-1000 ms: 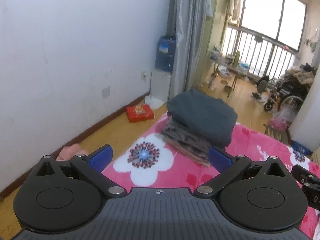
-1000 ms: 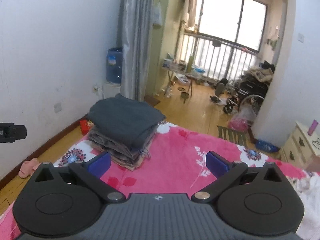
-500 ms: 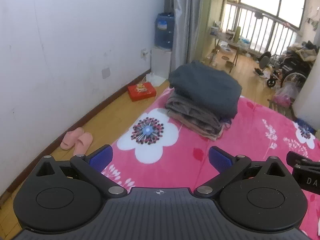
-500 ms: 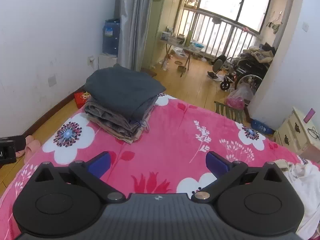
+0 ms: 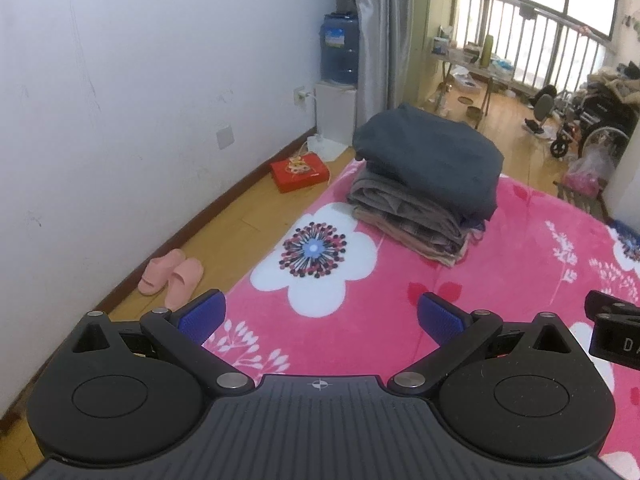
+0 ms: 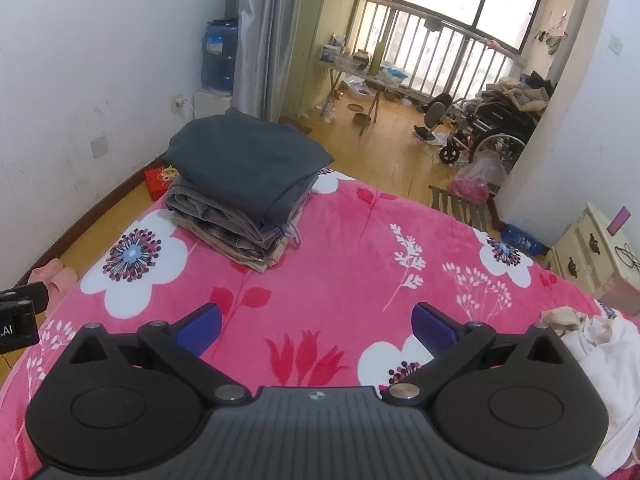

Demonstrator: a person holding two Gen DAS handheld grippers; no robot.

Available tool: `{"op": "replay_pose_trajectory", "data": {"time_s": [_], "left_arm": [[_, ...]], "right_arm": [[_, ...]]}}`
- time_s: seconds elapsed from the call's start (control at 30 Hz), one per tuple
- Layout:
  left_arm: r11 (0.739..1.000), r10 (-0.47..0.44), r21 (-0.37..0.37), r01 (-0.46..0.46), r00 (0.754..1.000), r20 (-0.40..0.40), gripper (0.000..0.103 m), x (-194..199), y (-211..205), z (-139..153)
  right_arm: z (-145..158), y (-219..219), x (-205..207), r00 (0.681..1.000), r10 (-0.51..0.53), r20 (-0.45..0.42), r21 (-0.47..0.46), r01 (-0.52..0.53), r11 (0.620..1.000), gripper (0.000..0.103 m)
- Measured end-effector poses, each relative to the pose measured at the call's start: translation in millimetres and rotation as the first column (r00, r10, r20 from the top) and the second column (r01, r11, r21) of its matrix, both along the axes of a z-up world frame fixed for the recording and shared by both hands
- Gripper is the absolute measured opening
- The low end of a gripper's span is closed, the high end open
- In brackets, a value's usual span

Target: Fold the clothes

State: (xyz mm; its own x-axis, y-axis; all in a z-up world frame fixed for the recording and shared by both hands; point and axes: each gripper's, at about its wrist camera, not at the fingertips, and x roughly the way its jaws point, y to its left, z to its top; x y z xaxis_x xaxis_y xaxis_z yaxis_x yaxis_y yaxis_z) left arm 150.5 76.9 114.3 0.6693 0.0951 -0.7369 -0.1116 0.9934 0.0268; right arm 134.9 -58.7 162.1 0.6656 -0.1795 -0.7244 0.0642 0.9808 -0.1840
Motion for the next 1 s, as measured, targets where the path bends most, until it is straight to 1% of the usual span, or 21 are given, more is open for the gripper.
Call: {"op": "replay_pose_trajectory", "data": {"time_s": [0.17,0.63,1.0], "left_arm": [[1.0,0.0,-0.005,0.0,1.0,-0.025,0.103,0.4,-0.3,-3.3],[1.0,-0.005,0.02,0.005,1.0,-0.028,0.103,0.5,-0.7,-3.0],[1.0,-0.001,0.022,0.001,0.999,-0.034,0.103,3.4,2.6,-5.0]], "right_arm": [[-5.1,2.0,0.2,1.0,-0.001,-0.013,-0.01,0.001,1.0,0.103],[-8.6,6.2,0.7,1.0,0.007,-0.021,-0.015,-0.008,1.0,0.103],[-7.9,4.9,1.6,1.0,0.002,-0.026,-0.018,-0.002,1.0,0.103]]}}
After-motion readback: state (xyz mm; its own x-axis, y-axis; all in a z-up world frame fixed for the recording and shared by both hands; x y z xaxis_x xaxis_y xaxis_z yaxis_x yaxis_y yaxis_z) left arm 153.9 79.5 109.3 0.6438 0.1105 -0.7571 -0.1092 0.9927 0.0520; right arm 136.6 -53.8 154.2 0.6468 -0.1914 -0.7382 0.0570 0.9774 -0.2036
